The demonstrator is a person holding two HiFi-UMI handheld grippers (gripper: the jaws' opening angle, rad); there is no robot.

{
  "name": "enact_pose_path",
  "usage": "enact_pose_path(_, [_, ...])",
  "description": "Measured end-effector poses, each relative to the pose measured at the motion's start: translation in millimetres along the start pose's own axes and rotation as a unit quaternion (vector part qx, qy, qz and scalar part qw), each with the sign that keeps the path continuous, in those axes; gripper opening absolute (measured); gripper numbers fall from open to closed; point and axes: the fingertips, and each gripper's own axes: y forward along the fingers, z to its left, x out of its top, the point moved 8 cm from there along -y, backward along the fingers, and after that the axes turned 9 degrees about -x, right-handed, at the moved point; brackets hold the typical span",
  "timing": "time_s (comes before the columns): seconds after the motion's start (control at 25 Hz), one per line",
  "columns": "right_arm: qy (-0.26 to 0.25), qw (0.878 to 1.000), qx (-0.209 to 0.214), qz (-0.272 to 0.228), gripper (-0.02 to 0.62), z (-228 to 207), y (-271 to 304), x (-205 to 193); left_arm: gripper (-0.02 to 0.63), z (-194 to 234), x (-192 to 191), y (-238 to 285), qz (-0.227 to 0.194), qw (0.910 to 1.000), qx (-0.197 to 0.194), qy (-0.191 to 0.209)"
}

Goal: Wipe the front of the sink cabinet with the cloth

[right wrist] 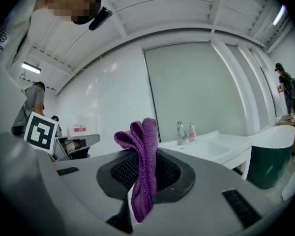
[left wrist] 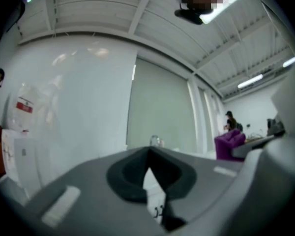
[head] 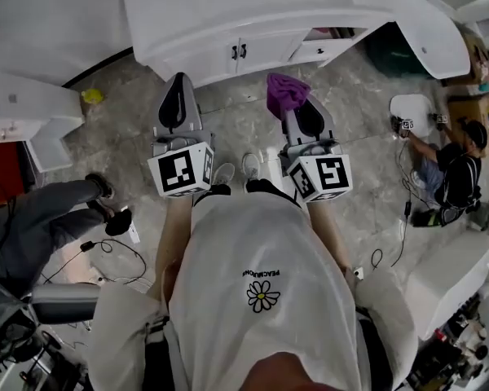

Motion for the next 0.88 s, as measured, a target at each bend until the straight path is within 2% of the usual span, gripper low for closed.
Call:
enact_pose_path(0.36, [-0.003, 0.998, 0.055, 0.018, 0.059, 26, 29, -6, 0.005, 37, -5, -41, 0.010, 0.9959, 0.090, 0.005])
enact_pose_path(0.88, [0.005, 0.994, 0.109, 0.023, 0.058, 33, 52, -13, 0.005, 43, -3, -57, 0.021, 0.9883, 0.148, 0.028])
